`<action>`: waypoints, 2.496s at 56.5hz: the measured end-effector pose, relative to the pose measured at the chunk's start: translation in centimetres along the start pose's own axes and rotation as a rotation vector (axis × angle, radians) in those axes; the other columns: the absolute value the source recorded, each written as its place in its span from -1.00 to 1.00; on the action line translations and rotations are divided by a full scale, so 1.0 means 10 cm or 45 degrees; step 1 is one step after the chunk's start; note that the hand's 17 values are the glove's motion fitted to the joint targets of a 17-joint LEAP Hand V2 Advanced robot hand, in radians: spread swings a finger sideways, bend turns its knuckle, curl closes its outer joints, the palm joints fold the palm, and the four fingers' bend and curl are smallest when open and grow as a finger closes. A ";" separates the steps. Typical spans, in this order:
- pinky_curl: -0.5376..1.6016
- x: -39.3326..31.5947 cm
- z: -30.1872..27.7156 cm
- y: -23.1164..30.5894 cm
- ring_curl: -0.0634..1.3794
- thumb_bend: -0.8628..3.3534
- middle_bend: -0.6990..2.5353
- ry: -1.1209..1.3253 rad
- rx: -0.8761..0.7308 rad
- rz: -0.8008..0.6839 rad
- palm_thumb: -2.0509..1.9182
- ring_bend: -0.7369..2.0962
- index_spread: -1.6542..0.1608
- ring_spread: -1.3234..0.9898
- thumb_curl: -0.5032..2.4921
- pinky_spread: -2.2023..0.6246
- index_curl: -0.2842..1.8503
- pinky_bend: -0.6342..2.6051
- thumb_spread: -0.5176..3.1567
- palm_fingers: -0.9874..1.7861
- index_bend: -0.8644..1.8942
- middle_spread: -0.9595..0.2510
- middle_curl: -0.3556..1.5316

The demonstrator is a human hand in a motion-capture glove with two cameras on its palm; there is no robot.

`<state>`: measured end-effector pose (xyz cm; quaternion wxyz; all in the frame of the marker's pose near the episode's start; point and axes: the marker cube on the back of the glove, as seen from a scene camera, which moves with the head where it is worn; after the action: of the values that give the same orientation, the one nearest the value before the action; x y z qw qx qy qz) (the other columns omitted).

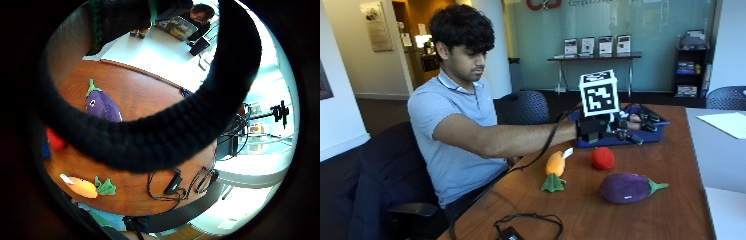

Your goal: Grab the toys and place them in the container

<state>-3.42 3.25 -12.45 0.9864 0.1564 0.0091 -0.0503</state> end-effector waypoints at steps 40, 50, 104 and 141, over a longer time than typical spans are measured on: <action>-0.14 -0.79 0.17 -0.37 -0.34 -0.42 -0.31 -0.290 0.007 -0.140 0.46 0.15 0.50 -0.01 -0.23 0.34 -0.47 0.04 -0.07 0.33 -0.23 0.59 -0.29; -0.13 -1.99 -0.23 -0.37 -0.32 -0.44 -0.31 -0.383 -0.079 -0.360 0.47 0.14 0.51 -0.03 -0.17 0.32 -0.45 0.03 -0.17 0.33 -0.24 0.59 -0.26; -0.23 -1.59 1.49 0.40 -0.56 -0.60 -0.43 -0.002 -0.267 -0.677 0.02 -0.24 0.44 0.08 -0.48 0.56 -0.44 -0.07 0.00 -0.03 -0.18 0.55 -0.29; -0.09 -1.84 0.85 0.02 -0.08 -0.45 0.06 -0.124 0.313 -0.739 0.34 0.38 0.59 -0.10 -0.28 0.28 -0.09 -0.05 0.09 0.63 0.22 0.39 0.11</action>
<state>-21.66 2.62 -3.67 0.9039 0.2625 0.0001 -0.3376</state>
